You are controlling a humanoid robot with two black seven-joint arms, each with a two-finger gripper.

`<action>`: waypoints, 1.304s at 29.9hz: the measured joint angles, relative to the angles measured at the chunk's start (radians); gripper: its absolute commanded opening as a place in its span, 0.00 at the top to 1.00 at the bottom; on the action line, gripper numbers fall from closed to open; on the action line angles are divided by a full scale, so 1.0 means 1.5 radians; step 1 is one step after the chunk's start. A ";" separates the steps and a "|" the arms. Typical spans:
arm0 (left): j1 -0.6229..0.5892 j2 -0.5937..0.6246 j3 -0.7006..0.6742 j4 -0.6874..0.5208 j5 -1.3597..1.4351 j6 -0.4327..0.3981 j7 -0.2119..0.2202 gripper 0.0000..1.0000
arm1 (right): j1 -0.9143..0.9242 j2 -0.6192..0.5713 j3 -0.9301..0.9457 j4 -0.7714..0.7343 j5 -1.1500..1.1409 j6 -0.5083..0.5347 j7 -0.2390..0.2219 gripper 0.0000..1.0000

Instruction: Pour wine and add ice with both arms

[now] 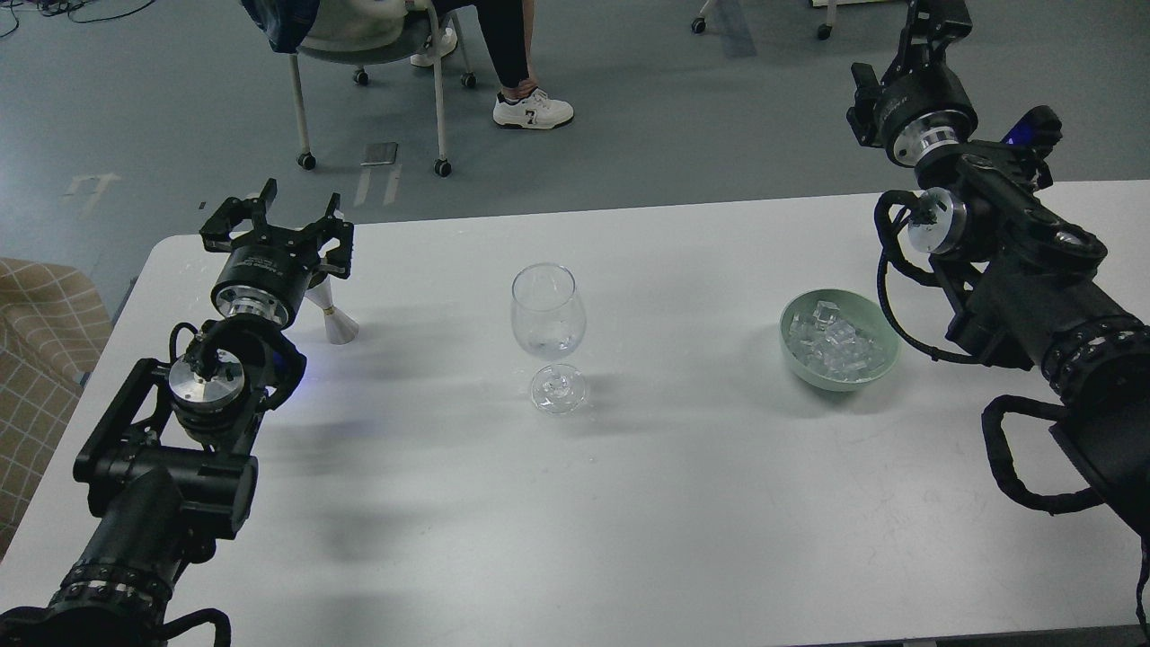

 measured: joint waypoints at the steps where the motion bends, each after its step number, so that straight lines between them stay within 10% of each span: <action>1: -0.001 0.006 0.000 -0.004 0.003 -0.005 0.000 0.02 | 0.000 0.000 0.000 0.002 0.000 0.001 0.000 0.00; 12: -0.006 0.085 0.052 -0.011 0.124 -0.086 -0.003 0.02 | 0.002 -0.063 -0.132 0.072 -0.007 0.002 0.003 0.00; 20: -0.029 0.111 0.056 -0.011 0.158 -0.093 -0.009 0.02 | 0.040 -0.134 -0.422 0.095 -0.009 0.003 0.079 0.00; 39: -0.068 0.150 0.059 0.023 0.190 -0.080 -0.025 0.02 | 0.195 -0.233 -0.864 0.141 -0.253 0.003 0.081 0.00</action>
